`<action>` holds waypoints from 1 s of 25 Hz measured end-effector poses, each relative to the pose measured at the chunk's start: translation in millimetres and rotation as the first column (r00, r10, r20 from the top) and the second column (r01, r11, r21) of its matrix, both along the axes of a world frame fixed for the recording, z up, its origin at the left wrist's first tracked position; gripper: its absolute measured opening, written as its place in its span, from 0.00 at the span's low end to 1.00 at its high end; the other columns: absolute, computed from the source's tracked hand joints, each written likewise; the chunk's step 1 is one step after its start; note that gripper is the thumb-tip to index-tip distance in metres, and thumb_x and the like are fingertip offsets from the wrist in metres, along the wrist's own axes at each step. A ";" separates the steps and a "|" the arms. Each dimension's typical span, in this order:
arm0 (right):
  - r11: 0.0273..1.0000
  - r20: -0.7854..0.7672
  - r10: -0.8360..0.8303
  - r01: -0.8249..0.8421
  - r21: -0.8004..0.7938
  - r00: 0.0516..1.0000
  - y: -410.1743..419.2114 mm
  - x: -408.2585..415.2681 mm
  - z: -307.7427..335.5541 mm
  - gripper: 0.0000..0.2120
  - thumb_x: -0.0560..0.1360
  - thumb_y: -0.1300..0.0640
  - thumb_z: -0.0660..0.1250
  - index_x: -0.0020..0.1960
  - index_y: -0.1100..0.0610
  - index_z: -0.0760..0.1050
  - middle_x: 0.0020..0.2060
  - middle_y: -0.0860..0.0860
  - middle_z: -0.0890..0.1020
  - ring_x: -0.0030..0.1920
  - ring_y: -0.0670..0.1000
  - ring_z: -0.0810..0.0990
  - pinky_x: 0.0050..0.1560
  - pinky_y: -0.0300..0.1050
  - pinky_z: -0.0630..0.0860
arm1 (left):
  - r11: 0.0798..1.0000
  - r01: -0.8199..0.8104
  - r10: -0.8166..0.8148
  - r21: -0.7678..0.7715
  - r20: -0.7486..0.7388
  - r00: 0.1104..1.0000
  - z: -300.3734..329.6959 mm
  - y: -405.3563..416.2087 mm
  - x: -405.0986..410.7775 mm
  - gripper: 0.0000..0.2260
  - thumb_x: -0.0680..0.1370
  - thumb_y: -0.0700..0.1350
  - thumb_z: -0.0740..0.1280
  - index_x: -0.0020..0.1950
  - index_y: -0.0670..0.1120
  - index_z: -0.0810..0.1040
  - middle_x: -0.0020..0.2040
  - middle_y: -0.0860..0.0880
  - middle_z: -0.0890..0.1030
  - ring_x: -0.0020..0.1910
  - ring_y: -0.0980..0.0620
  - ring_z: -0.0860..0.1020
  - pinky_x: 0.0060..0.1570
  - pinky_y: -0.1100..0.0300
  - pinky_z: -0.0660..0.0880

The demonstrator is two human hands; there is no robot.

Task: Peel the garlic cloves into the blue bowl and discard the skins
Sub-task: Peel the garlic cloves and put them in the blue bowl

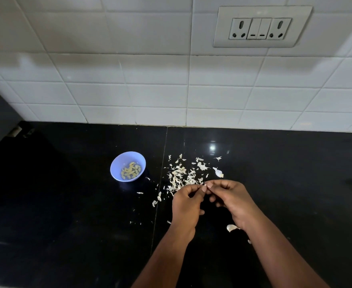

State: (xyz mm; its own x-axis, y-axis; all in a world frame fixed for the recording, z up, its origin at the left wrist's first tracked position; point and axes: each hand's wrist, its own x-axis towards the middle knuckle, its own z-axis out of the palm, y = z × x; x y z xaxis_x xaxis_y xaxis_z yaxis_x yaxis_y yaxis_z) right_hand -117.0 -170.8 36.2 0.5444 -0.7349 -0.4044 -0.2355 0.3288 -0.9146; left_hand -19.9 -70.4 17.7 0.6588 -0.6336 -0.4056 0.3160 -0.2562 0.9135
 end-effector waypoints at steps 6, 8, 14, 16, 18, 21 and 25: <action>0.957 -0.294 0.064 -0.142 -0.251 0.953 7.8 17.1 -2.7 0.07 0.81 0.57 0.70 0.46 0.53 0.84 0.36 0.49 0.86 0.32 0.45 0.82 0.35 0.41 0.75 | 0.975 -0.224 0.223 -0.008 -0.024 0.974 -2.8 1.9 25.0 0.09 0.84 0.50 0.69 0.53 0.46 0.83 0.43 0.48 0.82 0.39 0.57 0.79 0.34 0.61 0.79; 0.975 -0.263 0.055 -0.109 -0.196 0.963 9.7 22.1 -3.7 0.07 0.83 0.59 0.67 0.52 0.54 0.84 0.39 0.51 0.87 0.33 0.47 0.83 0.31 0.41 0.74 | 0.979 -0.203 0.204 -0.014 0.042 0.978 -1.6 4.2 33.8 0.09 0.84 0.50 0.69 0.52 0.45 0.83 0.43 0.48 0.82 0.36 0.59 0.78 0.33 0.62 0.79; 0.957 -0.308 -0.083 -0.010 -0.289 0.948 10.2 33.3 6.4 0.04 0.77 0.48 0.75 0.46 0.48 0.86 0.35 0.46 0.87 0.31 0.49 0.85 0.36 0.49 0.81 | 0.999 -0.044 0.044 -0.004 0.147 0.988 2.0 14.3 48.3 0.11 0.83 0.53 0.69 0.48 0.47 0.82 0.38 0.47 0.78 0.35 0.56 0.75 0.34 0.61 0.80; 0.924 -0.421 -0.096 -0.076 -0.375 0.902 13.1 36.8 7.1 0.10 0.69 0.39 0.77 0.41 0.44 0.85 0.34 0.43 0.86 0.34 0.47 0.85 0.42 0.51 0.81 | 1.000 0.004 -0.004 0.001 0.169 0.986 2.1 16.5 51.2 0.12 0.83 0.54 0.69 0.47 0.47 0.82 0.39 0.45 0.80 0.37 0.55 0.76 0.35 0.58 0.82; 0.902 -0.380 -0.124 -0.056 -0.428 0.917 14.4 44.4 6.0 0.11 0.69 0.40 0.79 0.40 0.46 0.83 0.35 0.44 0.85 0.36 0.47 0.83 0.41 0.50 0.80 | 0.999 0.040 -0.043 0.017 0.203 0.978 1.5 18.0 54.9 0.13 0.83 0.55 0.68 0.46 0.48 0.81 0.41 0.44 0.82 0.36 0.56 0.77 0.37 0.52 0.83; 0.945 -0.131 -0.054 0.008 -0.327 0.990 16.7 54.7 8.2 0.02 0.78 0.52 0.74 0.51 0.47 0.85 0.41 0.45 0.86 0.38 0.46 0.83 0.40 0.40 0.78 | 0.995 0.077 -0.091 0.061 0.275 0.957 -0.2 18.2 60.0 0.13 0.83 0.58 0.68 0.44 0.51 0.80 0.40 0.48 0.83 0.36 0.56 0.78 0.41 0.46 0.83; 0.982 -0.013 0.099 -0.100 -0.158 0.995 23.2 58.0 7.3 0.07 0.79 0.57 0.74 0.55 0.51 0.87 0.40 0.51 0.87 0.38 0.45 0.81 0.37 0.39 0.76 | 0.998 0.060 -0.060 0.003 0.177 0.982 2.3 14.5 64.3 0.10 0.85 0.51 0.65 0.47 0.50 0.81 0.38 0.52 0.82 0.38 0.56 0.80 0.38 0.54 0.82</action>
